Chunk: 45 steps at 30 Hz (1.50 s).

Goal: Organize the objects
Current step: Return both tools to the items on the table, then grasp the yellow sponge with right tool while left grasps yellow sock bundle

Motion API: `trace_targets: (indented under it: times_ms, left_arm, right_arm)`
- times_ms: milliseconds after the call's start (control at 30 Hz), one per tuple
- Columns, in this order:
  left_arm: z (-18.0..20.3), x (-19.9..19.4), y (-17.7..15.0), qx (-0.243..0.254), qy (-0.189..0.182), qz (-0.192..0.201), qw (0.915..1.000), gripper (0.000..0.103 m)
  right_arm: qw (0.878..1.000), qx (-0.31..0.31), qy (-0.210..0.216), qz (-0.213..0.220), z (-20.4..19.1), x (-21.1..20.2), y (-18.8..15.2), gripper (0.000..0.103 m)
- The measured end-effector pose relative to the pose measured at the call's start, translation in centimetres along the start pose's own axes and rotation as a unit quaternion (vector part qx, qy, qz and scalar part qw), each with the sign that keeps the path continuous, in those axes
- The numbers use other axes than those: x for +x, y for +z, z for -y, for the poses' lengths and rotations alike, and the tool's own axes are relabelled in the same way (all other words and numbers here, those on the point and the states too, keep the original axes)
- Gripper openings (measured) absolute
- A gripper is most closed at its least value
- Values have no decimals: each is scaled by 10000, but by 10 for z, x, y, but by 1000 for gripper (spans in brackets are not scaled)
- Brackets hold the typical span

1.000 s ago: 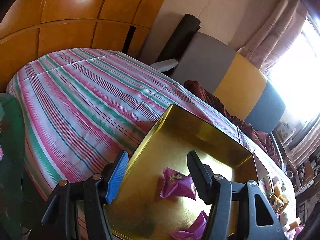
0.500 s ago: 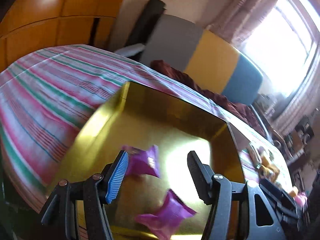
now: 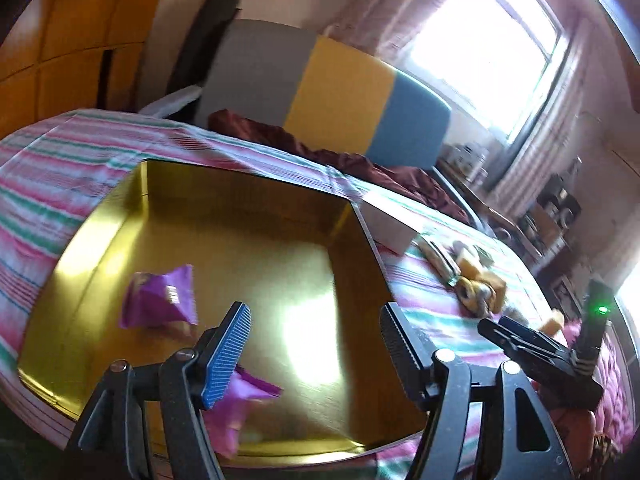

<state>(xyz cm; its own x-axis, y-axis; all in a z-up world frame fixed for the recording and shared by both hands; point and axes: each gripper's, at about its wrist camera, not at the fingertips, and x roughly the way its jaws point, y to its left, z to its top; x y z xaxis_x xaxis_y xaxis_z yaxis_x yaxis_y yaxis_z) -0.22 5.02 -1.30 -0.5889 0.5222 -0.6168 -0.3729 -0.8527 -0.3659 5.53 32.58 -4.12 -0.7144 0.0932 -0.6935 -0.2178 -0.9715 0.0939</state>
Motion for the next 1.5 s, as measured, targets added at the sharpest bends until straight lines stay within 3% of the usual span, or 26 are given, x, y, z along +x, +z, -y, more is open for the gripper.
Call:
trace_targets:
  times_ms: [267,467,567,767,967,1067,1200,1500]
  left_arm:
    - [43,-1,-14,559,-450,-127,9973,69]
    - [69,1,-21,630,-732,-286,9949,69]
    - [84,3,-25,757,-809,-380,9931,69]
    - [112,7,-36,1119,-917,-544,9880,69]
    - [128,12,-47,1297,-994,-756,9837,69]
    - [134,15,-51,1389,-973,-820,9821,69]
    - [139,21,-51,1462,-998,-948,9796,69]
    - [159,46,-40,1548,-987,-1232,9753,69]
  right_arm:
    - [9968,492,-567,-291,70,6,-28,72]
    - [9934,958,-633,31,108,5,-9,72]
    - [9908,1175,-595,310,122,10,12,74]
    - [9831,1725,-398,458,145,33,40,76]
    - [9756,2191,32,124,164,68,48,76]
    - [9737,2277,94,50,169,79,43,72]
    - [9823,1867,61,126,164,78,41,62]
    - [9817,1805,118,599,171,52,20,46]
